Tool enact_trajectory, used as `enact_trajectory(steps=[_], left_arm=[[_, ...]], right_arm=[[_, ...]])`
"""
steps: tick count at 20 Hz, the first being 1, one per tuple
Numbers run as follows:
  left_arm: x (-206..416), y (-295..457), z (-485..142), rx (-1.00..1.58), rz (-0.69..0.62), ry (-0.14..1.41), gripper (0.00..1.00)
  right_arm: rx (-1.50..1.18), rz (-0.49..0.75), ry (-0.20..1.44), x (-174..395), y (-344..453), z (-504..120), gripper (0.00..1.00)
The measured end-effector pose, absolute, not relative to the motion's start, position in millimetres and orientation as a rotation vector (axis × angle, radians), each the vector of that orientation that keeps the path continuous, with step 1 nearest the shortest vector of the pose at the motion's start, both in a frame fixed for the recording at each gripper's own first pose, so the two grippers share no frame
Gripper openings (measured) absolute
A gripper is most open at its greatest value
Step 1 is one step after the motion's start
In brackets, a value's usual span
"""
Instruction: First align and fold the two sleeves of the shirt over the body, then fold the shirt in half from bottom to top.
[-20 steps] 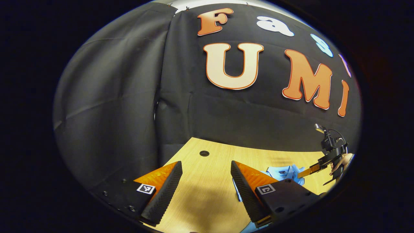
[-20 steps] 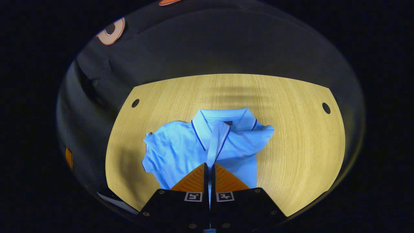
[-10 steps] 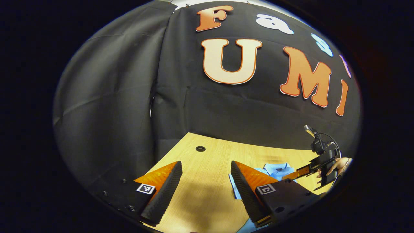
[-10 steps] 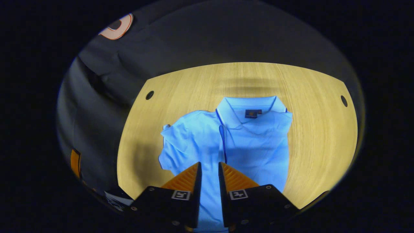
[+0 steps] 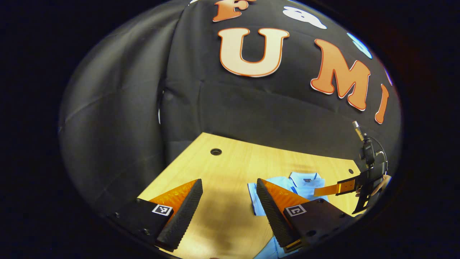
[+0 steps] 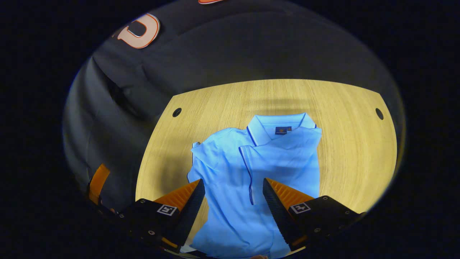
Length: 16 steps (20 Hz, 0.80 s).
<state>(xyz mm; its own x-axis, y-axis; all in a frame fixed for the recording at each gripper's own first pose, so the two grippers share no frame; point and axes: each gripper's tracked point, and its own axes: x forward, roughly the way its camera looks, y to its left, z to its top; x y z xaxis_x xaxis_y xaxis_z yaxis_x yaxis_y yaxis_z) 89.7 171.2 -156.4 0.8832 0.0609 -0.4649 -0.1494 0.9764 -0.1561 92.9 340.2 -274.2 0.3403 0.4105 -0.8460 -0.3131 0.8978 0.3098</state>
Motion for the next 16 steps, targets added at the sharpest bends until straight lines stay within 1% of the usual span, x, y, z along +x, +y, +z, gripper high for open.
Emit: enact_trajectory(steps=[3,7,8,9,10,12,15,16], left_arm=[[98.7,146.1,-174.5,-0.206,0.052,0.539,0.99],[117.4,120.1,-198.7,-0.22,-0.006,0.621,1.0],[122.2,115.8,-209.0,-0.21,-0.015,0.654,0.98],[129.1,112.5,-219.0,-0.198,-0.02,0.68,1.0],[135.3,110.5,-228.1,-0.187,-0.019,0.706,0.98],[144.1,101.8,-243.6,-0.183,-0.029,0.753,1.0],[159.4,96.4,-265.7,-0.155,-0.034,0.805,0.99],[164.2,93.8,-272.1,-0.146,-0.036,0.817,1.0]], right_arm=[[0.159,0.453,1.119,87.8,317.5,-265.4,0.98],[0.183,0.387,1.119,81.0,267.1,-267.5,0.98],[0.183,0.36,1.121,79.3,249.6,-270.9,0.99],[0.186,0.334,1.121,79.4,235.3,-272.4,0.99],[0.201,0.314,1.122,77.0,222.2,-271.6,0.99],[0.23,0.284,1.118,73.3,198.8,-268.9,0.98],[0.249,0.242,1.113,65.8,165.0,-266.1,0.98],[0.263,0.23,1.117,61.7,155.9,-265.7,0.99]])
